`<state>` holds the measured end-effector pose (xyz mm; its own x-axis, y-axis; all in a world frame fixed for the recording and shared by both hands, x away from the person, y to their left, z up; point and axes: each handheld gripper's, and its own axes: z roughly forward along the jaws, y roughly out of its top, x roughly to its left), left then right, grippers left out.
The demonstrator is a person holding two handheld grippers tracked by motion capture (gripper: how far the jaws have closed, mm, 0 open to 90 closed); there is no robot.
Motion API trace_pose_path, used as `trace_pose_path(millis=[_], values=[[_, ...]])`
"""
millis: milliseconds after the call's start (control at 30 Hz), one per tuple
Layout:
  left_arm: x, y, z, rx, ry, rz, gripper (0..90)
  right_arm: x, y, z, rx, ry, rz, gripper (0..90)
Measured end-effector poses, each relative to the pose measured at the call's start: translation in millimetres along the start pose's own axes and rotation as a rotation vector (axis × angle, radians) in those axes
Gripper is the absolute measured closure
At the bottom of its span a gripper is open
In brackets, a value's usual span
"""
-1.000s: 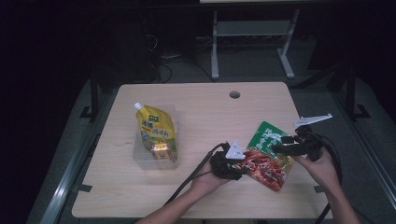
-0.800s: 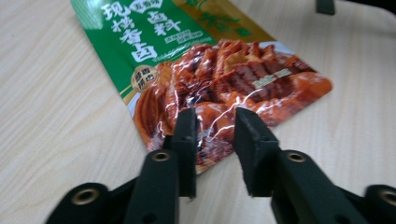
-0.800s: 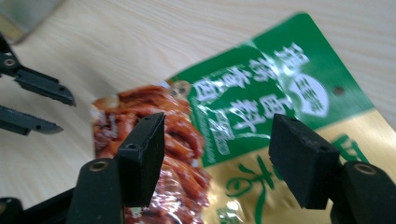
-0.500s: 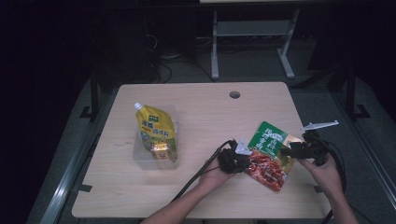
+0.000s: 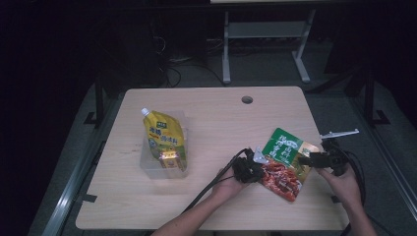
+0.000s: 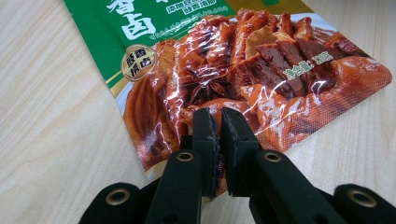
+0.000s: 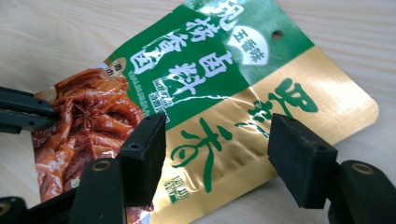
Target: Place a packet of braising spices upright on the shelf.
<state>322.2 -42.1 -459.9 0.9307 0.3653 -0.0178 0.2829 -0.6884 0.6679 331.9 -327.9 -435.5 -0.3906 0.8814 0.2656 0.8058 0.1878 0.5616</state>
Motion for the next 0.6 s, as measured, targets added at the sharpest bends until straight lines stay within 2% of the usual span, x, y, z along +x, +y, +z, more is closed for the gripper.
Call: trace_pose_path(millis=[233,333,600], values=[[-0.4,0.0,1.8,0.009,0.004,-0.005,84.3,-7.8,-2.9,0.1,0.006,-0.001,0.045,34.8],[-0.9,0.4,2.2,0.014,0.008,-0.002,84.3,-12.6,-5.5,-1.0,0.013,-0.007,0.085,34.4],[-1.5,1.1,2.4,0.023,0.01,-0.002,84.3,-22.1,-11.5,-0.6,0.017,-0.012,0.118,34.0]])
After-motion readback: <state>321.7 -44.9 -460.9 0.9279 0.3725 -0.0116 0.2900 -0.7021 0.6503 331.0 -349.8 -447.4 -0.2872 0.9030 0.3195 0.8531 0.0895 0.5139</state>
